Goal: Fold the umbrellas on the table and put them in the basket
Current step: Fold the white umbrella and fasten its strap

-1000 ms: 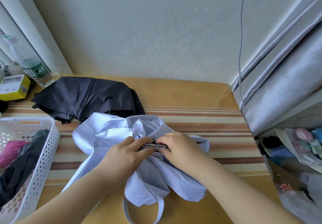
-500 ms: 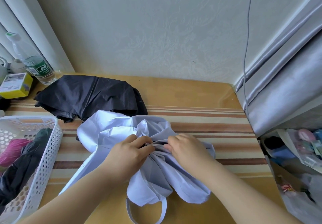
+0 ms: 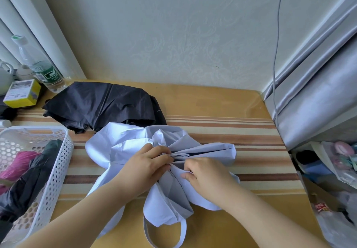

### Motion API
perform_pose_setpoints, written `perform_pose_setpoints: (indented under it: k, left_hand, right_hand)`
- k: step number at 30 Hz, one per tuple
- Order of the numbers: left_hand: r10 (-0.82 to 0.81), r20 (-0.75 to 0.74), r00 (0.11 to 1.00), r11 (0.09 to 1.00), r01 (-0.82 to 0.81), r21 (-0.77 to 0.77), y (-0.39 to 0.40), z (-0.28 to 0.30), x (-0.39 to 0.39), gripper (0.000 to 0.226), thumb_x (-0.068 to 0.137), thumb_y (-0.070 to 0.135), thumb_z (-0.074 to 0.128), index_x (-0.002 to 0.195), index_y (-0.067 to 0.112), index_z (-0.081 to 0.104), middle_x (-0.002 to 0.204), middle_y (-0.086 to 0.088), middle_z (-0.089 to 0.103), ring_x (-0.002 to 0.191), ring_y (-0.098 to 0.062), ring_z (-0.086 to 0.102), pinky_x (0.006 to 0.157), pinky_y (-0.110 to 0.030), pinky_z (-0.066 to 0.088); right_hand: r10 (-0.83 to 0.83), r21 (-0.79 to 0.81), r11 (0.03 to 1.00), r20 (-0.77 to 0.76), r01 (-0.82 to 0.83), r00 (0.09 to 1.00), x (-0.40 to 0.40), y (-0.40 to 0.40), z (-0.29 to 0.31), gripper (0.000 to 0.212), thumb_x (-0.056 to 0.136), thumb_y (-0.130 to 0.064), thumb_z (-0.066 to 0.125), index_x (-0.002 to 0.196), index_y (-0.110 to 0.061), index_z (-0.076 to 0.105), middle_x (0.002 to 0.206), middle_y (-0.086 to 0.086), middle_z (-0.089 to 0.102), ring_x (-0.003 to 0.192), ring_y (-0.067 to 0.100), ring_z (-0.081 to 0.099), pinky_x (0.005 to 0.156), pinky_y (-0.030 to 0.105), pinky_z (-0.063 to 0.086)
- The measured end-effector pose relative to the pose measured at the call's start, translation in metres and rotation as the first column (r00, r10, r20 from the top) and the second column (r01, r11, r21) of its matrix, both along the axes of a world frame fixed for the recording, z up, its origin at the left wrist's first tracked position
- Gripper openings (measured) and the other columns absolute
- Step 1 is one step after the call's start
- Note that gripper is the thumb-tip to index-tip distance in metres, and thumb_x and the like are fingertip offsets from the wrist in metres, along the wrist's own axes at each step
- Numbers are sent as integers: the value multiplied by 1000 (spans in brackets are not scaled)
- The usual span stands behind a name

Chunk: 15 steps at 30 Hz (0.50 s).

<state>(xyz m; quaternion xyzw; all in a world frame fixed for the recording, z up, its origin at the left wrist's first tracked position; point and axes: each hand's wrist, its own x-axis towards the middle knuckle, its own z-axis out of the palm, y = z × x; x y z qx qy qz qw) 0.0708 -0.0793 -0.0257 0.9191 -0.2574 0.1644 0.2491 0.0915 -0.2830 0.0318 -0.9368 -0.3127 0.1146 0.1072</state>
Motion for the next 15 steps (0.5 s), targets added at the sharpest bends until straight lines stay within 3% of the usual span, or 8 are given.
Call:
perform_pose_setpoints:
  k: [3, 5, 7, 8, 10, 12, 13, 15]
  left_hand:
    - [-3, 1, 1000, 1000, 3, 2, 0, 2, -1, 29, 101, 36, 33, 99, 23, 59, 107, 4, 60, 74, -18, 48, 71, -23, 41]
    - [-12, 21, 1000, 1000, 11, 16, 0, 2, -2, 30, 102, 38, 32, 98, 23, 58, 107, 4, 59, 73, -19, 49, 69, -24, 43]
    - [-27, 70, 997, 999, 23, 49, -3, 1, -4, 29, 102, 36, 33, 97, 22, 59, 107, 4, 60, 73, -19, 49, 69, -27, 44]
    - [-28, 110, 994, 997, 20, 73, -4, 2, -5, 27, 102, 35, 35, 98, 23, 59, 107, 5, 62, 75, -19, 48, 70, -29, 42]
    - [-21, 208, 978, 989, -11, 151, -6, 5, -7, 24, 99, 30, 41, 95, 24, 64, 104, 7, 67, 79, -18, 45, 69, -31, 34]
    - [-42, 305, 951, 971, -33, 235, -6, 7, -11, 19, 95, 25, 49, 92, 23, 68, 104, 9, 69, 80, -19, 42, 67, -30, 30]
    - [-71, 337, 939, 964, -23, 267, -5, 7, -13, 15, 93, 24, 53, 94, 22, 67, 104, 8, 69, 78, -19, 41, 66, -29, 30]
    - [-115, 379, 918, 951, -9, 310, -2, 3, -18, 15, 89, 24, 59, 103, 19, 61, 106, 5, 68, 73, -19, 39, 62, -28, 32]
  right_hand:
    - [11, 74, 997, 78, -17, 997, -1, 3, 4, 26, 93, -37, 59, 86, -17, 44, 86, -4, 47, 81, 18, 42, 68, 28, 27]
    - [-3, 119, 993, 122, -12, 993, 3, 4, 5, 33, 83, -41, 69, 103, -19, 54, 101, -3, 53, 94, 21, 51, 78, 30, 35]
    - [5, 40, 999, 73, -8, 997, 6, 4, 7, 48, 87, -46, 62, 128, -23, 51, 121, -4, 51, 114, 20, 45, 95, 33, 33]
    - [25, 18, 1000, 64, -26, 998, 6, 4, 4, 44, 91, -45, 57, 129, -24, 51, 122, -4, 52, 116, 19, 44, 98, 31, 31]
    - [59, 54, 997, 52, -62, 997, 0, 10, 2, 26, 92, -36, 55, 110, -19, 62, 104, -2, 61, 103, 21, 52, 92, 33, 38]
    - [33, 138, 990, 62, -42, 998, -7, 15, -6, 16, 83, -29, 57, 79, -15, 63, 73, -2, 61, 75, 22, 58, 68, 32, 48]
    - [7, 174, 985, 65, -18, 998, -10, 15, -8, 17, 79, -29, 54, 69, -16, 59, 64, -3, 58, 65, 21, 57, 59, 28, 46]
    - [4, 201, 980, 31, -10, 999, -16, 17, -12, 19, 83, -27, 51, 70, -14, 57, 68, 0, 60, 68, 22, 58, 60, 28, 44]
